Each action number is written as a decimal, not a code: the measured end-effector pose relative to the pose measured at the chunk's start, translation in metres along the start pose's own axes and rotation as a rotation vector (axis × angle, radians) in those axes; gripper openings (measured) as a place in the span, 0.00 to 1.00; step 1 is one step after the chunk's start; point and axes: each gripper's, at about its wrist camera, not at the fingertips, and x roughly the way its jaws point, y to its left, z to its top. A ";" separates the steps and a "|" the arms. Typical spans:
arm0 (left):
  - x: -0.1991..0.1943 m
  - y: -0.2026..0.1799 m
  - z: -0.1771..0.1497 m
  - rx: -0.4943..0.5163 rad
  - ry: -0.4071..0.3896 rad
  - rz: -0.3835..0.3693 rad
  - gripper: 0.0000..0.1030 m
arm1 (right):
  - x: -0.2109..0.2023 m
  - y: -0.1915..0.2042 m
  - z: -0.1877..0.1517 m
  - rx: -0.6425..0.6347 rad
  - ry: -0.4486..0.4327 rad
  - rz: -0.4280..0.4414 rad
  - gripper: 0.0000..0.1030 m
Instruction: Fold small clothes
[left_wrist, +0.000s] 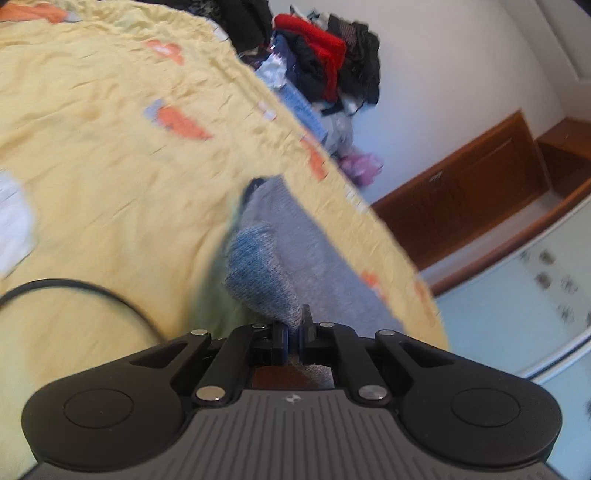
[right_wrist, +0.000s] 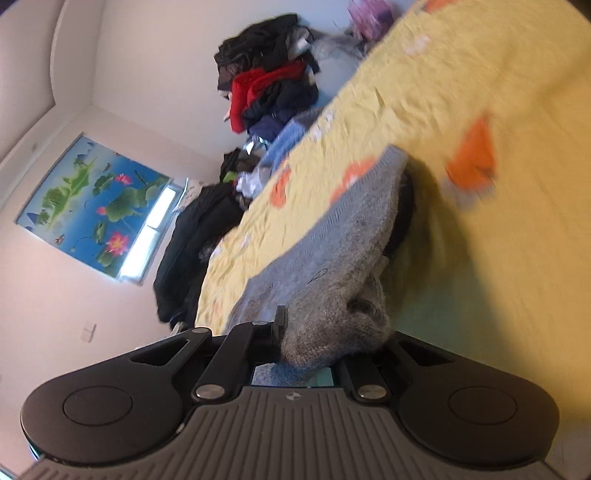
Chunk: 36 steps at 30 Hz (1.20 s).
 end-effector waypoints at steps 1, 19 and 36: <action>-0.004 0.004 -0.009 0.028 0.027 0.033 0.05 | -0.009 -0.004 -0.012 0.012 0.025 0.003 0.14; 0.079 -0.054 0.102 0.571 -0.153 0.287 0.85 | 0.049 -0.019 0.106 -0.278 -0.058 -0.294 0.69; 0.186 -0.063 0.128 0.644 0.064 0.292 0.04 | 0.130 0.000 0.127 -0.443 0.010 -0.294 0.15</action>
